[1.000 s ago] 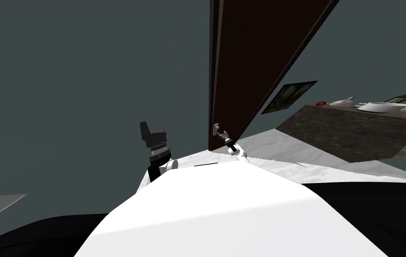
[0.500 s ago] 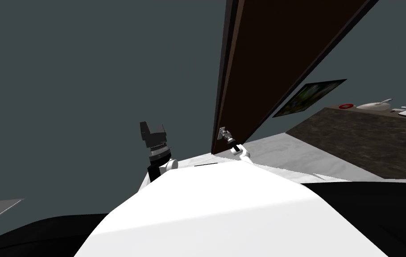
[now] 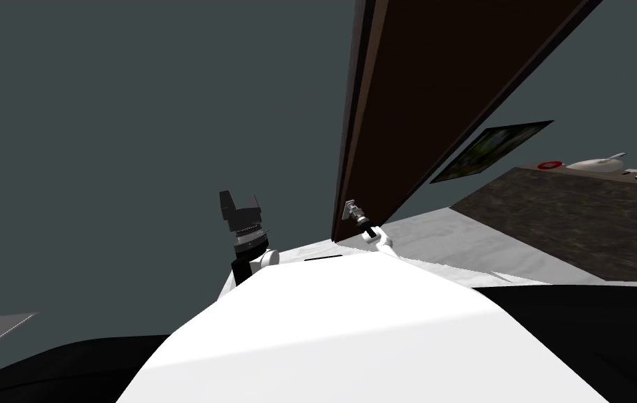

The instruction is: Pull the door open

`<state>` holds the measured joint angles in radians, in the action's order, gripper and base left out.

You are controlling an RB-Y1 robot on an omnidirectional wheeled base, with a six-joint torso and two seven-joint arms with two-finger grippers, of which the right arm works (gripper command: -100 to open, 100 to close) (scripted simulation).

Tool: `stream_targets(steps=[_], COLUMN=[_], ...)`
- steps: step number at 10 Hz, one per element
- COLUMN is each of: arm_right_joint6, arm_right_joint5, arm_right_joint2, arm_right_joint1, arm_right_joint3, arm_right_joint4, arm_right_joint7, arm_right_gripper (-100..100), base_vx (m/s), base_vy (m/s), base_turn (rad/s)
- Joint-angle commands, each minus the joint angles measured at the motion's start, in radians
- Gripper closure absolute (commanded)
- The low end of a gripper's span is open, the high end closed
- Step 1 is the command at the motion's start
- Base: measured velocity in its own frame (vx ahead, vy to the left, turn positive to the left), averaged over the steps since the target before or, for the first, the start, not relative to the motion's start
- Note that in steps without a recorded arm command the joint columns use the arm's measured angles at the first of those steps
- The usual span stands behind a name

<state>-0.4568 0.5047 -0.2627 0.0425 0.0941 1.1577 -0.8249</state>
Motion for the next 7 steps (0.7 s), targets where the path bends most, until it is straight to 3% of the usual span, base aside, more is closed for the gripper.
stream_targets(steps=[1, 2, 7], arm_right_joint6=[-0.001, -0.001, 0.005], arm_right_joint5=[-0.001, -0.001, -0.038], arm_right_joint2=[0.001, 0.001, 0.003], arm_right_joint1=[0.000, 0.000, 0.005], arm_right_joint3=[0.000, 0.000, -0.012], arm_right_joint4=[0.001, 0.001, -0.005], arm_right_joint7=[0.001, 0.001, 0.130], arm_right_gripper=[100, 100, 100], base_vx=[-0.011, 0.000, -0.031], base_vy=[0.000, 0.000, -0.027], base_turn=[-0.007, 0.000, 0.026])
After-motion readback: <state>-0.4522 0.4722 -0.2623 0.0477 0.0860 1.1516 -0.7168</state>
